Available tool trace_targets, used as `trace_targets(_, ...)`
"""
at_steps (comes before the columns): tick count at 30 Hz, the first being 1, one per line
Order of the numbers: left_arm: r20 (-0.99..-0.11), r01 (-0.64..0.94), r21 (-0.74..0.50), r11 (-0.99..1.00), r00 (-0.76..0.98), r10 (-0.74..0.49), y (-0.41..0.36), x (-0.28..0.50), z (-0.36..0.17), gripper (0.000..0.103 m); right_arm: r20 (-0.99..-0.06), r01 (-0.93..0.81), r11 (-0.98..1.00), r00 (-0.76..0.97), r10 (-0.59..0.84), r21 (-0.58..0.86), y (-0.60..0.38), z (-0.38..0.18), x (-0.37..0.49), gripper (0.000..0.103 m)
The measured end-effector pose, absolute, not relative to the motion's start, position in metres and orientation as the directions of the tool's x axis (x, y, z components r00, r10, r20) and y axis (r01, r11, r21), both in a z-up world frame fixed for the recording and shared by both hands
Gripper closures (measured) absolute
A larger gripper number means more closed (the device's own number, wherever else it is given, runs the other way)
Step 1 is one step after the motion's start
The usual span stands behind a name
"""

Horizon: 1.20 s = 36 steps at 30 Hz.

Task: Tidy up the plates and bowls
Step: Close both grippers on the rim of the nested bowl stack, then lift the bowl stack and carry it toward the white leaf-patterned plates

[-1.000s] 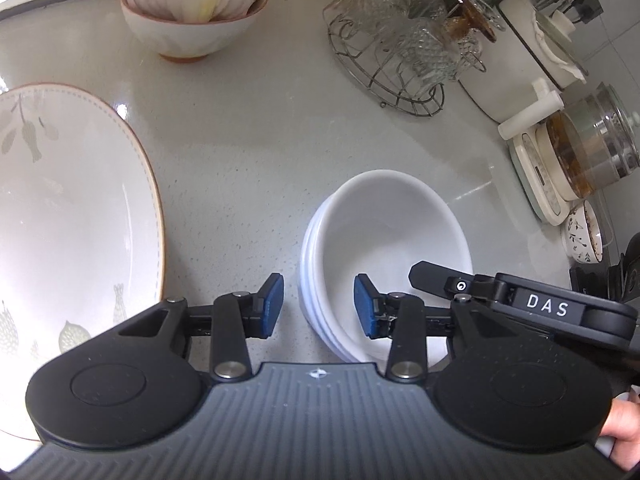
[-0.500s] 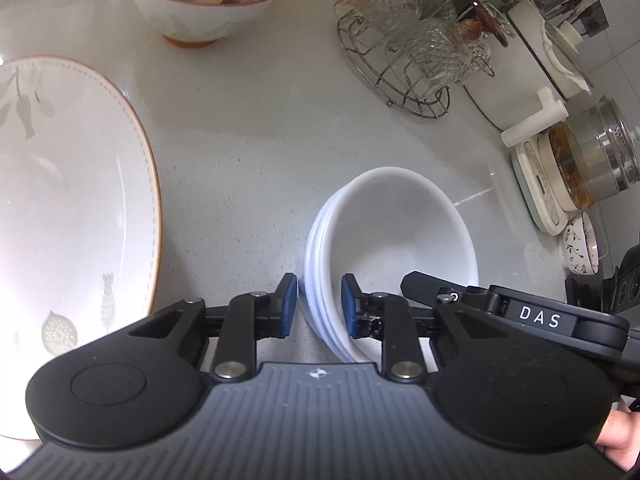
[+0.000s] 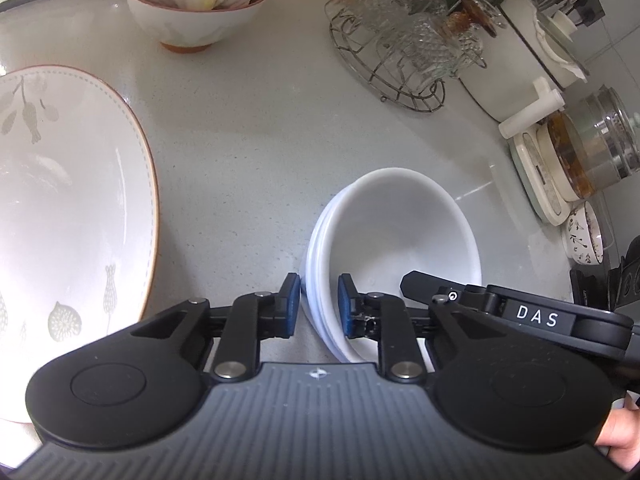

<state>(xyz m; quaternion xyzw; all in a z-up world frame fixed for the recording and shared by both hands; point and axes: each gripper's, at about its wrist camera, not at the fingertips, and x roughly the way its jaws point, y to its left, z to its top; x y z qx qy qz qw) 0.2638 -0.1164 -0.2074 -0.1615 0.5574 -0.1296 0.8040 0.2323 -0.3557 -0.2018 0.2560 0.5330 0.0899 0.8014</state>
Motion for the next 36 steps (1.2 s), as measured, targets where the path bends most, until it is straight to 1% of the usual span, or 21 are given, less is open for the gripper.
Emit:
trace_targets(14, -0.836, 0.084, -0.411, 0.908, 0.363, -0.412, -0.12, 0.254, -0.188, 0.079, -0.785, 0.131, 0.851, 0.478, 0.394, 0.508, -0.363, -0.177, 0.219, 0.078)
trace_targets(17, -0.839, 0.106, -0.395, 0.913, 0.364, -0.405, -0.121, 0.25, -0.183, 0.079, -0.778, 0.137, 0.847, 0.49, 0.392, 0.513, -0.362, -0.172, 0.215, 0.078)
trace_targets(26, -0.825, 0.162, -0.379, 0.911, 0.388, -0.412, -0.119, 0.238, -0.158, 0.079, -0.751, 0.142, 0.843, 0.547, 0.37, 0.518, -0.359, -0.148, 0.198, 0.078)
trace_targets(36, -0.812, 0.175, -0.376, 0.91, 0.411, -0.415, -0.113, 0.223, -0.129, 0.079, -0.722, 0.132, 0.839, 0.59, 0.362, 0.528, -0.354, -0.122, 0.183, 0.078)
